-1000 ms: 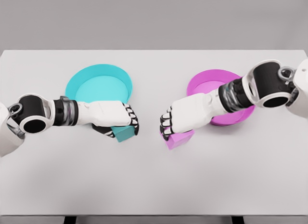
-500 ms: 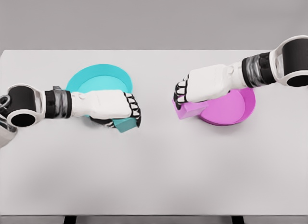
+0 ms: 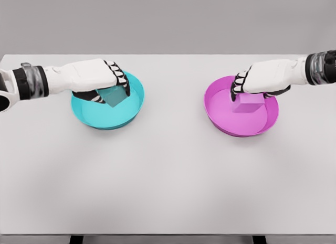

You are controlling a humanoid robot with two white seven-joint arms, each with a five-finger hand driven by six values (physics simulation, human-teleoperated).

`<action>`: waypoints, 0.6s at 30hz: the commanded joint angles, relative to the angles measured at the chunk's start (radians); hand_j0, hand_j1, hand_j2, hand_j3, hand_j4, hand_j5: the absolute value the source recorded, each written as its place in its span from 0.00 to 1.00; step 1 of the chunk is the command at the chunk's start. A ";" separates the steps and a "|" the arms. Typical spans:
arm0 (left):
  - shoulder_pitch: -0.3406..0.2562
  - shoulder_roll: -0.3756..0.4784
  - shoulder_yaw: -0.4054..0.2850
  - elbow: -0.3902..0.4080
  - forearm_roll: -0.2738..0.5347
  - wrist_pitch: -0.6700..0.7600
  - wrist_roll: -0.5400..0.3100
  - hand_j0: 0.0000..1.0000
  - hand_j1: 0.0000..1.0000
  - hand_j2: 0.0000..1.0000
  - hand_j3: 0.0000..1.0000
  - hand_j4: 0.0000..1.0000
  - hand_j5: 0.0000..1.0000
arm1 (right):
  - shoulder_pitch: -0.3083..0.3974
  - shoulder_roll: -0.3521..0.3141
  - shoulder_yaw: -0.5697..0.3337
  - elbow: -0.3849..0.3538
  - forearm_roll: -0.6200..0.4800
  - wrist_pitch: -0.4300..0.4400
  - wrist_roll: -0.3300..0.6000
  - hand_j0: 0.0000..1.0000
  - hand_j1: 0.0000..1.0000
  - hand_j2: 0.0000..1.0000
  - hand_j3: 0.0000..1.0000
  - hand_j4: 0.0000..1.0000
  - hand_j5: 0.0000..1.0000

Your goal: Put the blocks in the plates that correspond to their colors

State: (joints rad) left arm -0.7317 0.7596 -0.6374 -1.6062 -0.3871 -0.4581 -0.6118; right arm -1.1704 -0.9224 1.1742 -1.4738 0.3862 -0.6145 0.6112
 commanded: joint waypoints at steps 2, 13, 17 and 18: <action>0.003 -0.011 0.005 0.110 0.001 0.004 0.001 0.59 0.59 0.59 0.59 0.59 0.59 | 0.000 0.002 0.002 0.015 -0.003 0.004 0.000 0.58 0.58 0.58 0.58 0.58 0.58; 0.006 -0.066 -0.007 0.230 -0.004 0.003 0.001 0.63 0.63 0.63 0.63 0.63 0.63 | -0.003 0.002 0.001 0.015 -0.012 0.004 0.000 1.00 1.00 1.00 1.00 1.00 1.00; 0.006 -0.079 -0.008 0.238 -0.004 0.003 0.001 0.73 0.73 0.73 0.73 0.73 0.73 | -0.017 -0.007 -0.013 0.038 -0.110 0.004 0.000 1.00 1.00 1.00 1.00 1.00 1.00; 0.006 -0.079 -0.008 0.238 -0.004 0.001 0.001 0.78 0.78 0.78 0.78 0.78 0.78 | -0.020 -0.009 -0.018 0.052 -0.171 0.004 0.000 1.00 1.00 1.00 1.00 1.00 1.00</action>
State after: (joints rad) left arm -0.7256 0.6847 -0.6457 -1.3715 -0.3952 -0.4581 -0.6114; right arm -1.1934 -0.9258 1.1606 -1.4402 0.2923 -0.6133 0.6113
